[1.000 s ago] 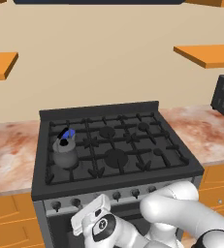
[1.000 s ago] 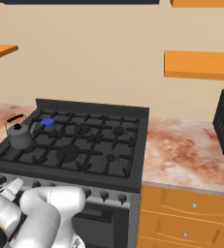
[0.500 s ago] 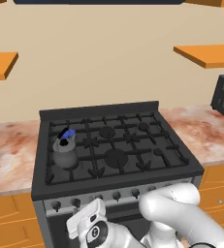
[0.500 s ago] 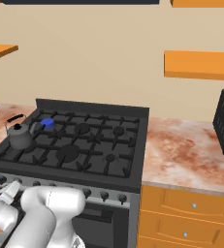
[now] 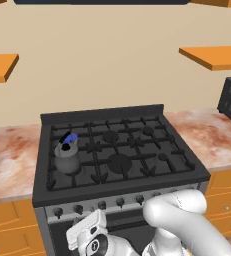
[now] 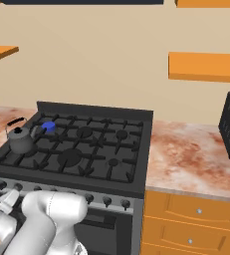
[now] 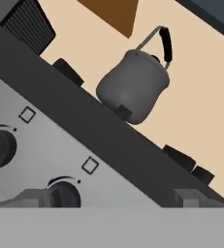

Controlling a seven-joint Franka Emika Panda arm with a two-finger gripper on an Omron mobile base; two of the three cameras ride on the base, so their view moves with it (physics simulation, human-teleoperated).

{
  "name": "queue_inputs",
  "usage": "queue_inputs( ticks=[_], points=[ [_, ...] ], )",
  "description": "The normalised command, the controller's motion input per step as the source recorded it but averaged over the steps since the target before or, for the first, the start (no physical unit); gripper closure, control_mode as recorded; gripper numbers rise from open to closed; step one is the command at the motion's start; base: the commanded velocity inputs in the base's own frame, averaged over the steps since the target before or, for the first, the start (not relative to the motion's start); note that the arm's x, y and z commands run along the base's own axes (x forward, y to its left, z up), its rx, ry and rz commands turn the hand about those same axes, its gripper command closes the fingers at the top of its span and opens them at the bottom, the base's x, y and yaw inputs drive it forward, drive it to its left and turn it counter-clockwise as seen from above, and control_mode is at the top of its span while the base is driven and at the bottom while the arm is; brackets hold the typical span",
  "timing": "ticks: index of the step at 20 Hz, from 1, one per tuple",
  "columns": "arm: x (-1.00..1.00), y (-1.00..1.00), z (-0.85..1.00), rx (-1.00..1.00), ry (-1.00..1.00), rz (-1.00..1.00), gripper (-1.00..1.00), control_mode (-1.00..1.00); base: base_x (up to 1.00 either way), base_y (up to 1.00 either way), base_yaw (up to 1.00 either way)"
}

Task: Turn off the rear left burner of the stove.

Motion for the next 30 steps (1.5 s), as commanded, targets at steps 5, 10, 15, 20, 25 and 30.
queue_inputs(
  ticks=[5, 10, 15, 20, 25, 30],
  points=[
    [0.06, -0.13, -0.02, 0.03, -0.01, 0.0, -1.0, -1.0, 0.0, 0.0, 0.0],
    [0.19, -0.01, -0.06, 0.06, 0.0, 0.0, -1.0, -1.0, 0.0, 0.0, 0.0],
    [0.24, 0.0, -0.06, 0.07, 0.0, 0.0, -1.0, -1.0, 0.0, 0.0, 0.0],
    [0.08, 0.0, -0.17, 0.05, 0.0, 0.0, -1.0, -1.0, 0.0, 0.0, 0.0],
    [0.02, 0.05, -0.19, 0.04, 0.0, 0.0, -1.0, -1.0, 0.0, 0.0, 0.0],
    [0.09, 0.19, -0.13, 0.03, 0.0, 0.0, -1.0, -1.0, 0.0, 0.0, 0.0]
  ],
)
